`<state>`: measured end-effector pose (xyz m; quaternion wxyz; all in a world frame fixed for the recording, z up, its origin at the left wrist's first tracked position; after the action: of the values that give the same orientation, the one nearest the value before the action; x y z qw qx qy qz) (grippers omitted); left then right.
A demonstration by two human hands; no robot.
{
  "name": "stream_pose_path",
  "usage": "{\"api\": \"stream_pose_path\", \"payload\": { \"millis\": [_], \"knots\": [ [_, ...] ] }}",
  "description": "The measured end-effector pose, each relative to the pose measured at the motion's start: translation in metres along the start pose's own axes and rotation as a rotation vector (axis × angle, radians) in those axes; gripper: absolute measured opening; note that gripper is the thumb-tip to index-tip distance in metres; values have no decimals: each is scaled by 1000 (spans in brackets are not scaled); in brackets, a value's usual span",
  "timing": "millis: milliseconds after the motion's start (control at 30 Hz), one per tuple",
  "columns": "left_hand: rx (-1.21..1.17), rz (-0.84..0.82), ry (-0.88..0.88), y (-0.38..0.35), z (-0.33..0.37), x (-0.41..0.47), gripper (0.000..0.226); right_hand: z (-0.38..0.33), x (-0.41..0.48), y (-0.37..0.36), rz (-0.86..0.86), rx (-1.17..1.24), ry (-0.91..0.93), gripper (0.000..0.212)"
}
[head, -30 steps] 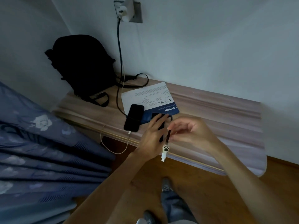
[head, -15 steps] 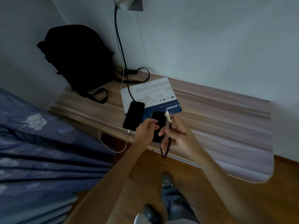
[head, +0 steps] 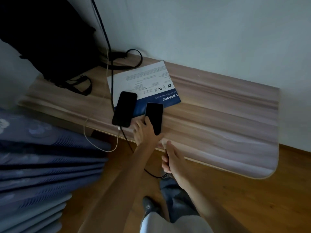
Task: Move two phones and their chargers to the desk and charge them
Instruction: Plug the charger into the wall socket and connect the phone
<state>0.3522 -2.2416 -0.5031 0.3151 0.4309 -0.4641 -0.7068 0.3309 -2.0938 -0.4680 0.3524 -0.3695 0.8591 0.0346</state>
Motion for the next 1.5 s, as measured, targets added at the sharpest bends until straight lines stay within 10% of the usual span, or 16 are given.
{"api": "stream_pose_path", "payload": {
  "millis": [467, 633, 1500],
  "knots": [
    [-403, -174, 163, 44, 17, 20, 95, -4, 16, 7, 189, -183, 251, 26],
    [-637, -259, 193, 50, 17, 21, 58, -11, 21, 3, 224, -220, 346, 32],
    [-713, -287, 234, 61, 28, 7, 62, -9, 25, 5, 305, -143, 315, 28]
  ]
}}
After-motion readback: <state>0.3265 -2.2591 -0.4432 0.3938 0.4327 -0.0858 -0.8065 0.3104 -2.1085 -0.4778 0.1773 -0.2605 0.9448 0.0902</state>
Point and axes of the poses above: each hand's wrist, its own x-axis towards the middle knuckle, its own y-axis out of the back of the hand, z = x × y, the point moved 2 cm from there along x, towards the middle knuckle, and after that the axes turned 6 degrees about z, right-handed, at the moved point
